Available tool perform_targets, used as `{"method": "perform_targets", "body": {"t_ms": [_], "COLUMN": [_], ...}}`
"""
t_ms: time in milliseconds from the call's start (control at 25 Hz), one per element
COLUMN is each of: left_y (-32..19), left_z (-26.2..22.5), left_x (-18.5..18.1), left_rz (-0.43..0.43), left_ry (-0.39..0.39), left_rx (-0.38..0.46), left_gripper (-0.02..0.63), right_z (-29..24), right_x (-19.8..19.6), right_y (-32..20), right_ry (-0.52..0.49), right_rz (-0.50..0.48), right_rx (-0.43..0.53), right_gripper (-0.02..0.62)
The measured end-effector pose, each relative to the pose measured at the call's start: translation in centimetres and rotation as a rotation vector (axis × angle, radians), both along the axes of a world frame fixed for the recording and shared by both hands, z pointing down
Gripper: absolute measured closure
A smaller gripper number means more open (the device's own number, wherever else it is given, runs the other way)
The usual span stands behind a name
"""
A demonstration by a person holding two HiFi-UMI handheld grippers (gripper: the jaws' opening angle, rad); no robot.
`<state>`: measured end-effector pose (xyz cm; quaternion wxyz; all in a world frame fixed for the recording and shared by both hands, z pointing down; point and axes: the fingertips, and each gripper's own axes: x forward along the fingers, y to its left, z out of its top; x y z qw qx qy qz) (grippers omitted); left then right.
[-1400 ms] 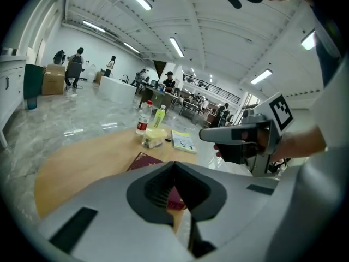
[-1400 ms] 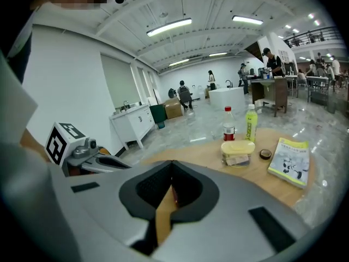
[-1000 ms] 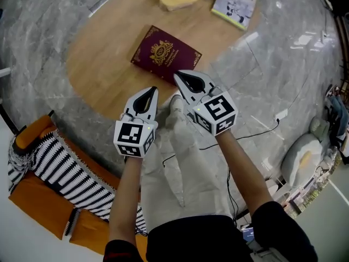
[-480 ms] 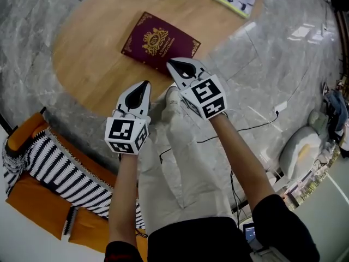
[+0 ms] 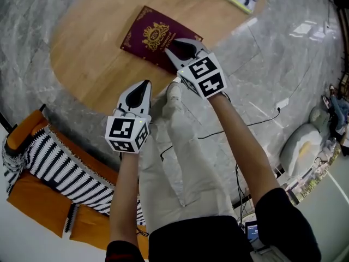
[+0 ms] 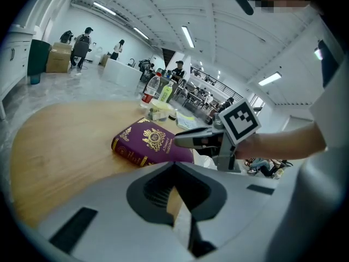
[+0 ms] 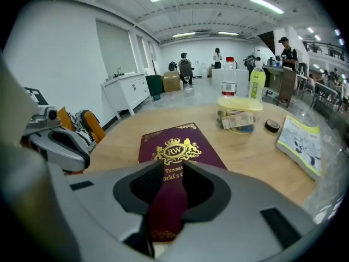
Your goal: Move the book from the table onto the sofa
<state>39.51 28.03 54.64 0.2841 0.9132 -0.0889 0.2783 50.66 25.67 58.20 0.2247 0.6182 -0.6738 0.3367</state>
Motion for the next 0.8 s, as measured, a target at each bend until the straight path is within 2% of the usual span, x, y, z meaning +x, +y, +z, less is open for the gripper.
{"method": "perform_targets", "body": {"t_ms": [280, 800], "left_y": [0.7, 1.1], "left_z": [0.8, 1.4], "left_x": [-0.3, -0.3], "left_rz": [-0.01, -0.016], "left_ry": [-0.012, -0.015], "left_rx": [-0.023, -0.043], "left_gripper": [0.589, 0.589], "right_z": [1.7, 3.0], "right_x": [1.3, 1.5], "right_y": [-0.2, 0.1], "right_ry": [0.048, 0.059], "right_rz": [0.03, 0.063], "right_rx": [-0.037, -0.083], "right_gripper": [0.428, 0.43]}}
